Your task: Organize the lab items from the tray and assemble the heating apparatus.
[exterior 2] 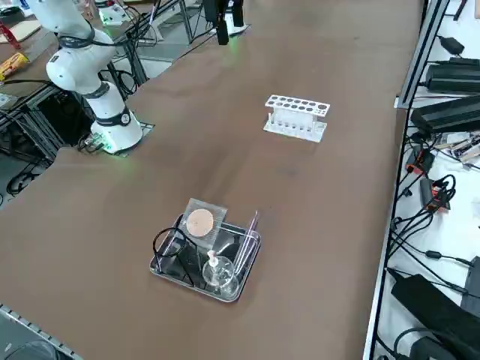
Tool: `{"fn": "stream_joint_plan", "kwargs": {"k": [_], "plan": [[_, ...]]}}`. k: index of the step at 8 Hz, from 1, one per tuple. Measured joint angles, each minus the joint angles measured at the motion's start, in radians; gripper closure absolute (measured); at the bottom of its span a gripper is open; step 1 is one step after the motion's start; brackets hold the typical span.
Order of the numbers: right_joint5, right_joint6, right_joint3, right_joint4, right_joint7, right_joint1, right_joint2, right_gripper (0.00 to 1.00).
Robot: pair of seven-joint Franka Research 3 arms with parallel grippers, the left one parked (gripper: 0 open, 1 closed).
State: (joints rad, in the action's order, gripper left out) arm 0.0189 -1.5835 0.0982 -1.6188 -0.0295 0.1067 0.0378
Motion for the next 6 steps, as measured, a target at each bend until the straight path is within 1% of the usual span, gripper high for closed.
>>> {"fn": "stream_joint_plan", "kwargs": {"k": [3,6], "plan": [[0.000,0.000,0.008,0.000,0.003,-0.006,-0.007,0.00],[-0.002,0.000,0.009,0.000,0.003,-0.011,-0.022,0.00]]}}
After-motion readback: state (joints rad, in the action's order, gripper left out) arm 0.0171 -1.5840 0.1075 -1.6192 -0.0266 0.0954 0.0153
